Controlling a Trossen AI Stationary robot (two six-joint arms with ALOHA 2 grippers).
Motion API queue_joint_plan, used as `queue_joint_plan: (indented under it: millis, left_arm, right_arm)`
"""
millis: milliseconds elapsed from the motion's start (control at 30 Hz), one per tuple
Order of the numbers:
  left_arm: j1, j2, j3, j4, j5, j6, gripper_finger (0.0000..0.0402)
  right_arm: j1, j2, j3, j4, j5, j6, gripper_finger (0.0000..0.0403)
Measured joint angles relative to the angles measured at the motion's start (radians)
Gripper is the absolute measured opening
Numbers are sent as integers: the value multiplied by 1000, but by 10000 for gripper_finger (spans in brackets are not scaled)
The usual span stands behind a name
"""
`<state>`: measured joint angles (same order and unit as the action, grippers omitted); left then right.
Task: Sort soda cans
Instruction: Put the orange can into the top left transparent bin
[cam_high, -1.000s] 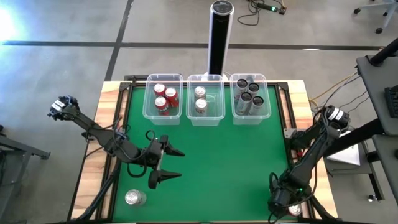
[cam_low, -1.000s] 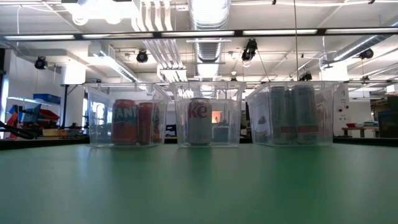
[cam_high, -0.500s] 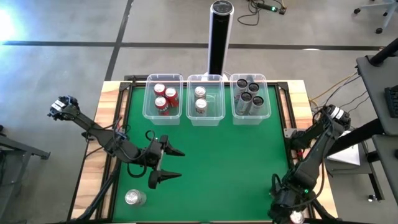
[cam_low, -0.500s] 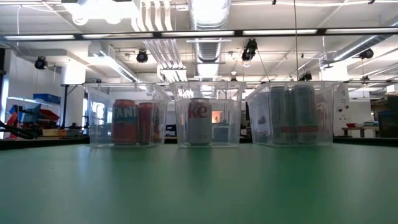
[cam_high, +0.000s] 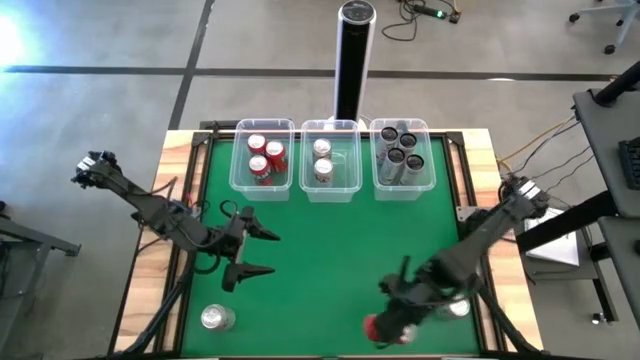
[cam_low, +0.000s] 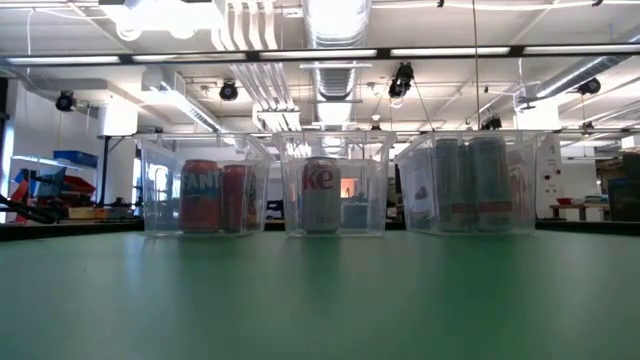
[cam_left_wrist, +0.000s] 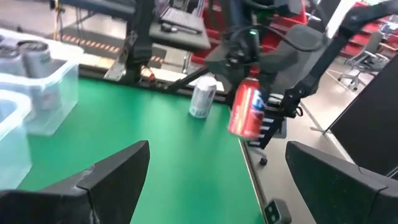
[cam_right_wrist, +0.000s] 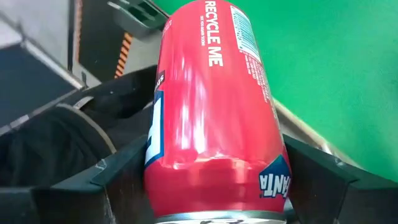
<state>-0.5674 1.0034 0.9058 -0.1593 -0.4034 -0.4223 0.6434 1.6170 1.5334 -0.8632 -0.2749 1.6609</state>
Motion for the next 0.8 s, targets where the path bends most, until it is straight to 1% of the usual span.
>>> queue_joint_plan:
  millis: [67,133,200,300,400,467,600,700,800]
  left_arm:
    - [0,-43,0,-62,-1,-44,361]
    - [0,-86,0,-135,-2,-89,361]
    - [0,-123,0,-203,-3,-136,361]
    - [0,-163,0,-292,-6,-190,361]
    - [0,-176,0,-360,-23,-220,361]
    - [0,-175,0,-395,-41,-231,361]
    - [0,-157,0,-445,-58,-234,361]
    - [0,-153,0,-489,-58,-244,361]
    - [0,-164,0,-589,-58,-287,361]
  right_arm:
    - [-58,66,79,-4,-8,-147,301]
    - [-112,135,176,-61,-11,-298,301]
    - [-162,202,274,-206,-9,-423,301]
    - [-235,304,401,-447,-10,-552,301]
    - [-304,394,512,-580,-17,-648,302]
    - [-346,444,569,-633,-26,-709,302]
    - [-409,540,670,-628,-60,-782,303]
    - [-437,601,741,-665,-72,-823,302]
    - [-460,650,794,-705,-94,-835,303]
